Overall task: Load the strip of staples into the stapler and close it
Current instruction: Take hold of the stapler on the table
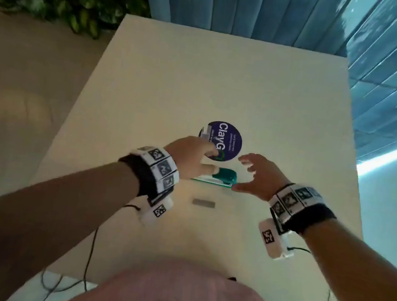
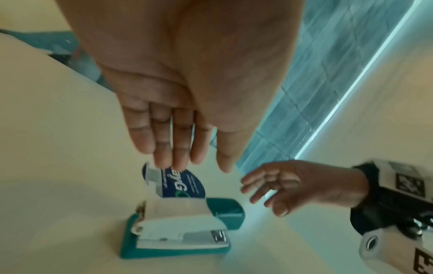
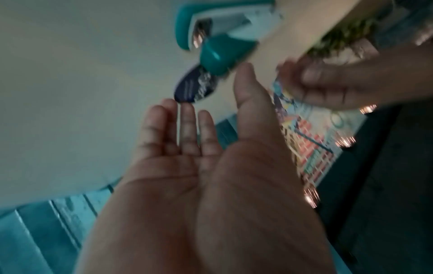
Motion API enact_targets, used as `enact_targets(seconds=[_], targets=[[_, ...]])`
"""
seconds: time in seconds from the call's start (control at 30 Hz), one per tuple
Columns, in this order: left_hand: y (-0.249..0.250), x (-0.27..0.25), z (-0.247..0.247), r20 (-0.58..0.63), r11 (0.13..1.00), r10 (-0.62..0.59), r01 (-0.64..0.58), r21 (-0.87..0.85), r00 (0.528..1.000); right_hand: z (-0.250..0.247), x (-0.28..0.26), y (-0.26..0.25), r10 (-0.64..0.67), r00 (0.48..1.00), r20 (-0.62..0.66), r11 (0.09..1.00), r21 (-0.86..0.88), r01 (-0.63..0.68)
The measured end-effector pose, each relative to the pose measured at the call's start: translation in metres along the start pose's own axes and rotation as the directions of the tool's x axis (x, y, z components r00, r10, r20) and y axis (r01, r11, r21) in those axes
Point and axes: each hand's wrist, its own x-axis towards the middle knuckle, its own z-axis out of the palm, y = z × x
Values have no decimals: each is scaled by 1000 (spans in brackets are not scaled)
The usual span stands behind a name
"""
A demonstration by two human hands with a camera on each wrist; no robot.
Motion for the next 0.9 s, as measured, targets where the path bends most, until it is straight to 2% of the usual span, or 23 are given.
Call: enact_targets(seconds=[0.13, 0.33, 0.4, 0.53, 0.7, 0.83, 0.9], targets=[[28, 21, 27, 102, 992, 49, -61, 113, 994, 25, 9, 0, 34, 999, 16, 992, -121, -32], [21, 31, 43, 83, 987, 110, -119, 108, 990, 30, 14, 8, 2, 1000, -17, 995, -103, -3], [19, 29, 39, 55, 987, 147, -150, 54, 988, 29, 17, 9, -7, 1000, -15, 994, -106, 5], [7, 11, 15, -106, 978, 175, -185, -98, 979, 27, 18, 14, -14, 998, -67, 997, -80, 8], [-35, -36, -22, -208, 972, 94, -135, -192, 973, 29, 17, 17, -43, 997, -70, 998, -42, 40], [-81, -59, -29, -239, 981, -69, 23, -191, 968, 30, 18, 18, -29, 997, -74, 999, -41, 26], [-99, -62, -19, -207, 980, -135, 99, -173, 969, 31, 18, 19, -31, 997, -71, 999, -47, 27]])
